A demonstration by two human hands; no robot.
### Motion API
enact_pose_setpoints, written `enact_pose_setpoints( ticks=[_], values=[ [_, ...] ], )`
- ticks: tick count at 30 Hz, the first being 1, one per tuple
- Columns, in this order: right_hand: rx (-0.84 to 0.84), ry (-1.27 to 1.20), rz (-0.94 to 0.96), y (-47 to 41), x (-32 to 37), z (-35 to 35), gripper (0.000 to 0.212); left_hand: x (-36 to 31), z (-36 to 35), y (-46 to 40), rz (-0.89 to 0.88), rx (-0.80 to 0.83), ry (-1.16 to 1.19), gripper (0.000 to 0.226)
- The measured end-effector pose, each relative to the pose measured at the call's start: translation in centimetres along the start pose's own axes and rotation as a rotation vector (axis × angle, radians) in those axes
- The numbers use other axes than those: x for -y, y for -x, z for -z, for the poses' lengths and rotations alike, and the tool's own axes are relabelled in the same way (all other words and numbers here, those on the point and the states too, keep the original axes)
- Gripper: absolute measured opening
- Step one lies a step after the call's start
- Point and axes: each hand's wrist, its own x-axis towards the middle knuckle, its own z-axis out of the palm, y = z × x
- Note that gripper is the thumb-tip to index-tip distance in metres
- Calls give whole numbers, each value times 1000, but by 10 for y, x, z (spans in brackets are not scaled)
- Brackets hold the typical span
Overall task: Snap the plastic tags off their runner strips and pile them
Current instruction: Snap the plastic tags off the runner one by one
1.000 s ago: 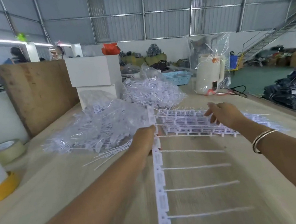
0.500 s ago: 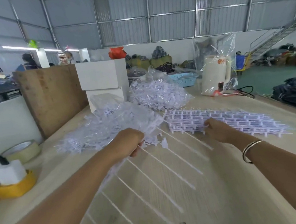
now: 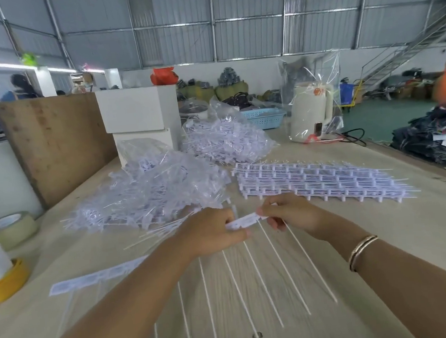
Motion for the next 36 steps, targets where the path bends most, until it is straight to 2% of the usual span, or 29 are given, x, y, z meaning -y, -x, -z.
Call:
enact_pose_setpoints(
  ticks=[3, 8, 11, 15, 20, 24, 30, 36],
  values=[
    [-20, -60, -4, 1, -7, -8, 29, -9, -13, 3, -41, -63, 103, 32],
    [-75, -178, 53, 3, -20, -24, 28, -20, -23, 3, -73, -278, 88, 19],
    [-39, -158, 96, 6, -27, -24, 21, -17, -32, 6, -96, -361, 97, 12],
    [4, 17, 114, 8, -29, -26, 19, -7, -39, 12, -91, -345, 94, 12],
    [9, 96, 191, 10, -28, -30, 10, 4, -40, 15, -59, -291, 155, 11],
    [6, 80, 220, 11, -26, -31, 11, 1, -41, 15, -82, -299, 230, 7],
    [-19, 74, 141, 8, -26, -33, 17, 3, -40, 16, -118, -283, 224, 5],
    [10, 95, 138, 9, -25, -34, 14, 4, -41, 15, -103, -233, 192, 6]
  ],
)
